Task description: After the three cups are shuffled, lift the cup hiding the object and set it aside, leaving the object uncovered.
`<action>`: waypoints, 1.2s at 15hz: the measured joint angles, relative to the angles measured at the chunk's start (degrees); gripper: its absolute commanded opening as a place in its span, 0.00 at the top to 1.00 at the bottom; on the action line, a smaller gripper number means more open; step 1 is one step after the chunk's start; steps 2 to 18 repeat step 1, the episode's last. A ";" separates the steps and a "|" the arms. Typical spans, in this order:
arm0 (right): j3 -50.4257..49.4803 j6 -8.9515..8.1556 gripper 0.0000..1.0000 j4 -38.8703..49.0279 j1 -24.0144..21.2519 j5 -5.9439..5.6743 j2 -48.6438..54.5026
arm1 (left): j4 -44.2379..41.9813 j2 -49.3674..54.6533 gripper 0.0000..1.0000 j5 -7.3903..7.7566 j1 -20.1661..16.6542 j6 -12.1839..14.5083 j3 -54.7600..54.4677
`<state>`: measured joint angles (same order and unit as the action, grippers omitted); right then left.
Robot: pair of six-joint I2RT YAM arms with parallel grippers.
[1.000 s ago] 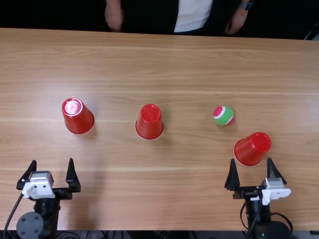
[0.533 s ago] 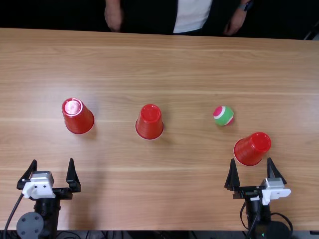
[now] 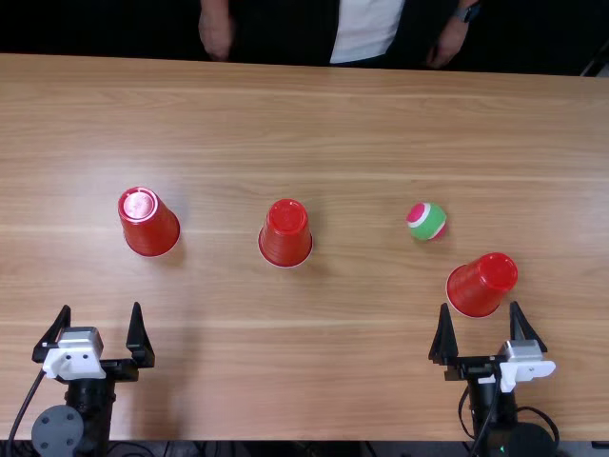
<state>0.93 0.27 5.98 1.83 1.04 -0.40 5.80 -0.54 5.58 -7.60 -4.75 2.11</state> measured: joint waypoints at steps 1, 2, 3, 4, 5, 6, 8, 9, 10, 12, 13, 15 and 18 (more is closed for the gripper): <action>0.00 0.00 0.00 0.00 0.00 0.00 0.00 | 0.00 0.02 0.00 -0.02 0.00 -0.02 0.00; 0.00 0.00 0.00 0.00 0.00 0.00 0.00 | 0.00 0.02 0.00 -0.02 0.00 -0.02 0.00; 0.00 0.00 0.00 0.00 0.00 0.00 0.00 | 0.00 0.02 0.00 -0.02 0.00 -0.02 0.00; 0.00 0.00 0.00 0.00 0.00 0.00 0.00 | 0.00 0.02 0.00 -0.02 0.00 -0.02 0.00; 0.00 0.00 0.00 0.00 0.00 0.00 0.00 | 0.00 0.02 0.00 -0.02 0.00 -0.02 0.00; 0.00 0.00 0.00 0.00 0.00 0.00 0.00 | 0.00 0.02 0.00 -0.02 0.00 -0.02 0.00; 0.00 0.00 0.00 0.00 0.00 0.00 0.00 | 0.00 0.02 0.00 -0.02 0.00 -0.02 0.00; 0.00 0.00 0.00 0.00 0.00 0.00 0.00 | 0.00 0.02 0.00 -0.02 0.00 -0.02 0.00; 0.00 0.00 0.00 0.00 0.00 0.00 0.00 | 0.00 0.02 0.00 -0.02 0.00 -0.02 0.00; 0.00 0.00 0.00 0.00 0.00 0.00 0.00 | 0.00 0.02 0.00 -0.02 0.00 -0.02 0.00; 0.00 0.00 0.00 0.00 0.00 0.00 0.00 | 0.00 0.02 0.00 -0.02 0.00 -0.02 0.00; 0.00 0.00 0.00 0.00 0.00 0.00 0.00 | 0.00 0.02 0.00 -0.02 0.00 -0.02 0.00; 0.00 0.00 0.00 0.00 0.00 0.00 0.00 | 0.00 0.02 0.00 -0.02 0.00 -0.02 0.00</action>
